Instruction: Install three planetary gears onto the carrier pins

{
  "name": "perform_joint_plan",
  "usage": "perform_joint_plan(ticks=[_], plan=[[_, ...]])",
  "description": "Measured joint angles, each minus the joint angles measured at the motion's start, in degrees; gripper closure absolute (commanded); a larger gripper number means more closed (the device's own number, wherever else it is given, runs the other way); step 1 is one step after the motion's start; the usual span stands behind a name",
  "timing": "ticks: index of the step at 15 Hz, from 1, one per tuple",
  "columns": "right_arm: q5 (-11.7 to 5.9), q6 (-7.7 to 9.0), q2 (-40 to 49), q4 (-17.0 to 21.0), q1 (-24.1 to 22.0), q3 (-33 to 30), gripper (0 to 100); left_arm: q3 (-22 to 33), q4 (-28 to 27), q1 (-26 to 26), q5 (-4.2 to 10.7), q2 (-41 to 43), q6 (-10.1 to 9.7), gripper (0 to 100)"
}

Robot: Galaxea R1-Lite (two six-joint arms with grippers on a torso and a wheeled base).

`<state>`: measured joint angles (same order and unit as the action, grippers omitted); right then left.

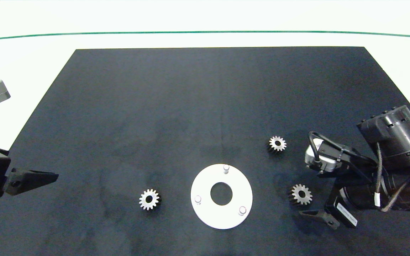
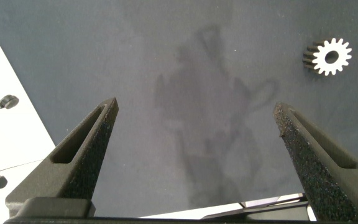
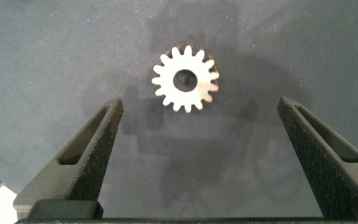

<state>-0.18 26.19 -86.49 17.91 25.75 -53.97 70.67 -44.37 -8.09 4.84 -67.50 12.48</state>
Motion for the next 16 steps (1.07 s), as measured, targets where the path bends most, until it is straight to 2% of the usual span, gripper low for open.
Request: perform_joint_plan(ticks=[1,2,5,11,16], plan=[[-1.60,1.18,-0.39,-0.02,0.49,-0.38,0,0.00,0.02,-0.02,0.01,0.00,0.00,0],[-2.18,2.32,-0.83,0.00,0.79,-0.68,0,0.00,0.05,-0.04,0.01,0.05,0.00,0],[-3.28,3.52,-2.28,0.00,1.43,-1.60,4,0.00,0.05,-0.04,0.01,0.16,0.00,0],[-3.93,3.72,-5.40,-0.52,4.24,-3.00,16,0.00,0.09,0.00,0.04,0.57,0.02,0],[-6.86,3.69,-5.95,-0.46,7.08,-2.84,25,0.00,0.15,0.16,0.04,0.91,0.02,0]])
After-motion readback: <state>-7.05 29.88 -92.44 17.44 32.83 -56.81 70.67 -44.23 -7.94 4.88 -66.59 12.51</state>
